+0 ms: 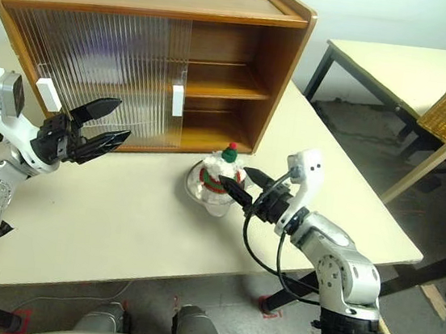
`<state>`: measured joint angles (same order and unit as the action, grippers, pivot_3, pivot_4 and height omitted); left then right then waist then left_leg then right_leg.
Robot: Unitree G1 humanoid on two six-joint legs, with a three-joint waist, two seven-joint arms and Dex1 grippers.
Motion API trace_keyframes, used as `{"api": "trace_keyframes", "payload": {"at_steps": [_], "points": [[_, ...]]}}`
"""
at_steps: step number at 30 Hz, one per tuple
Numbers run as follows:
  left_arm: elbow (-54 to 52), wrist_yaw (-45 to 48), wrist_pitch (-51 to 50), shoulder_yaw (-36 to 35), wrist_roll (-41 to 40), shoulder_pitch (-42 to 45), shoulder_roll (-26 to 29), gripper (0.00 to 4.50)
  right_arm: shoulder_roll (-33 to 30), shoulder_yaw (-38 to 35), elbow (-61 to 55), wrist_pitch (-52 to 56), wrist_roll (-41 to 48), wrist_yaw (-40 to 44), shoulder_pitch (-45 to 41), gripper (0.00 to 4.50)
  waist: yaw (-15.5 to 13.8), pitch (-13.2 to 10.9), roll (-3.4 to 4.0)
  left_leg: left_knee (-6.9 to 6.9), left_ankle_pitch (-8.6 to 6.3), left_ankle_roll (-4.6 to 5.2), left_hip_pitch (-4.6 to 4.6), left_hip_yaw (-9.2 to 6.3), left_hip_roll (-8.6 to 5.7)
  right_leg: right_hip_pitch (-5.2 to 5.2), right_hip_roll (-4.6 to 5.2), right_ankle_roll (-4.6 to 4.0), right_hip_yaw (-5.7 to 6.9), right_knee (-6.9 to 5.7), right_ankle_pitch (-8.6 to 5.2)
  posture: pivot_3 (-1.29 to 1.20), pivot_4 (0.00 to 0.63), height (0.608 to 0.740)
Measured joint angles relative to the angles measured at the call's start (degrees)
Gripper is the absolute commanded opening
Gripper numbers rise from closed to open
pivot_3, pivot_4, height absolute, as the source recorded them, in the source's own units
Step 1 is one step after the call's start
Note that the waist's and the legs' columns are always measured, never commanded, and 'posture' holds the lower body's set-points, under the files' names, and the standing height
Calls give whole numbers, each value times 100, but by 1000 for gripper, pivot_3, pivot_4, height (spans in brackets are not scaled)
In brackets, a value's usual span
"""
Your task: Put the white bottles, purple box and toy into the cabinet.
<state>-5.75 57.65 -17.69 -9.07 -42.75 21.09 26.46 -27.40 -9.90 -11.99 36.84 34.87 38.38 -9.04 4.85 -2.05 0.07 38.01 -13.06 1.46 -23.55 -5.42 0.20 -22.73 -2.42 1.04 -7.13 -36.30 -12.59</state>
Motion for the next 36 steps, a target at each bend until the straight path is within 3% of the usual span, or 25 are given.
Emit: {"api": "trace_keyframes", "payload": {"at_steps": [17,20,26,29,31,36], "points": [[-330,-232,-149,-128,-45,-147,173,4500,396,457,1100,-841,-590,108,-492,4473,-136,0,2,-8,-3,-6,-1,-4,1,-6,1,-9,1,2,-1,-78,36,740],[-330,-240,-149,-130,-45,-147,182,4500,414,457,1169,-873,-600,135,-534,3793,-157,0,2,-9,-5,-9,-1,-4,1,-7,1,-12,1,2,-2,-82,37,740],[-330,-239,-149,-130,-46,-147,180,4500,366,435,1194,-862,-583,150,-564,1602,-158,0,2,-11,-9,-15,-2,-4,2,-11,1,-25,1,2,0,-100,37,740],[-328,-234,-148,-127,-45,-145,159,4500,223,362,1089,-761,-518,160,-565,758,-158,0,3,-11,-10,-17,-6,-3,1,-13,2,-45,0,2,11,-112,37,740],[-319,-219,-147,-122,-42,-144,138,4500,130,238,950,-659,-396,162,-605,480,-155,0,3,-11,-10,-18,-7,-3,1,-13,2,-56,0,3,16,-117,37,740],[-270,-166,-126,-111,-33,-97,53,4500,-64,-17,765,-351,-121,138,-1080,384,-138,0,3,-11,-10,-17,-7,-2,1,-15,2,-20,0,3,-6,-124,35,740]]}}
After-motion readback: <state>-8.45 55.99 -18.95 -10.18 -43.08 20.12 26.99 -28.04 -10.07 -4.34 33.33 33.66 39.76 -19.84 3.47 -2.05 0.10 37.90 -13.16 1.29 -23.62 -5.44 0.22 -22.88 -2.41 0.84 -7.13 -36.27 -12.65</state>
